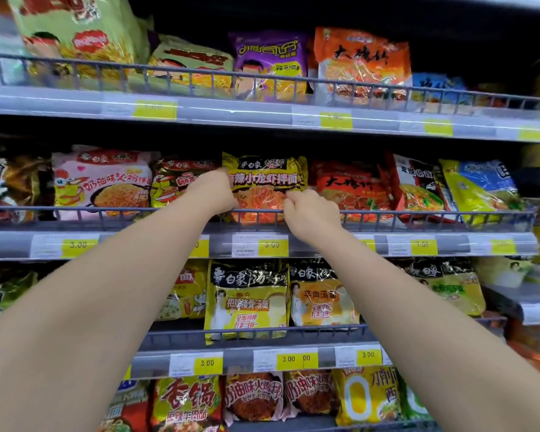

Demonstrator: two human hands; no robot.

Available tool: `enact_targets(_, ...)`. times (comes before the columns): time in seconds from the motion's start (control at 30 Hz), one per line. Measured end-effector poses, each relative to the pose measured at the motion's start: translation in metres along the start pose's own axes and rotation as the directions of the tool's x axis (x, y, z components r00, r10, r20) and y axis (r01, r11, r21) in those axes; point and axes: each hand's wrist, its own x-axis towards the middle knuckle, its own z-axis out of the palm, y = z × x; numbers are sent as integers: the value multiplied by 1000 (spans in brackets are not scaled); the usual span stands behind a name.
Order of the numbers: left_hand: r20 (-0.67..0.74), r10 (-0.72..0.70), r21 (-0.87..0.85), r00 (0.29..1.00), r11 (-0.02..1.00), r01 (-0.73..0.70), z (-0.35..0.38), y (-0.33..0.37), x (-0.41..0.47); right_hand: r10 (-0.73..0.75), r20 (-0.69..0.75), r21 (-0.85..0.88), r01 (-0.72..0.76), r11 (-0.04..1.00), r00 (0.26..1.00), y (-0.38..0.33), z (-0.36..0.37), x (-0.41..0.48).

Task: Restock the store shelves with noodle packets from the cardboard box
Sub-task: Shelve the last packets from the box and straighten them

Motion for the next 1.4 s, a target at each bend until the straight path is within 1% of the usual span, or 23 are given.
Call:
enact_targets(0.1, -28, 65, -45, 997, 997, -67, 3, 4, -2, 34, -19, -72, -35, 997, 999, 4, 0, 2)
enact_targets(0.2, -59, 117, -36, 991, 992, -120, 7, 11, -4, 51, -48, -120, -56, 991, 998, 9, 1, 3)
enact_targets(0.33, -48, 128, 6, 991, 992, -127, 9, 16, -4, 72, -31, -133, -76, 988, 997, 13, 0, 5)
enact_targets(0.4, -80, 111, 50, 991, 993, -107, 9, 15, -5, 28, -100, -112, -40, 993, 995, 14, 0, 4)
enact_targets(0.47, -149, 116, 53, 982, 993, -109, 8, 18, -6, -6, -240, -55, -7, 998, 971, 16, -4, 1)
enact_targets(0.53, -197, 181, -1, 963, 983, -185, 9, 28, -8, 0, -322, 29, 10, 1000, 947, 21, -10, -5)
enact_targets(0.6, -191, 270, -50, 944, 957, -284, 14, 45, -10, 11, -336, 67, 13, 998, 942, 34, -16, -13)
enact_targets(0.7, -154, 376, -117, 914, 912, -394, 26, 74, -11, 44, -336, 76, -19, 997, 941, 64, -25, -27)
enact_targets(0.8, -136, 449, -110, 883, 879, -464, 40, 103, -8, 66, -337, 36, -57, 998, 939, 101, -31, -36)
enact_targets(0.9, -41, 542, -65, 839, 837, -543, 55, 131, -6, 5, -293, -74, -28, 997, 956, 134, -38, -31)
enact_targets(0.97, 32, 560, -57, 828, 828, -558, 63, 148, -6, -45, -248, -136, 11, 991, 968, 147, -44, -25)
enact_targets(1.03, 84, 559, 21, 825, 826, -563, 72, 161, -4, -79, -178, -210, 40, 977, 981, 152, -48, -17)
enact_targets(1.1, 122, 550, 121, 826, 818, -563, 77, 167, -3, -64, -75, -264, 43, 964, 995, 155, -49, -9)
enact_targets(1.17, 137, 538, 195, 832, 809, -555, 78, 166, -1, -66, 11, -306, 66, 950, 998, 156, -48, -2)
enact_targets(1.23, 131, 517, 291, 846, 796, -531, 77, 162, 1, -91, 67, -338, 109, 935, 994, 154, -45, 4)
enact_targets(1.3, 129, 480, 378, 868, 785, -490, 74, 158, 1, -88, 133, -329, 127, 936, 987, 151, -42, 10)
enact_targets(1.4, 112, 423, 428, 899, 796, -427, 72, 156, 0, -82, 171, -299, 131, 945, 982, 148, -38, 18)
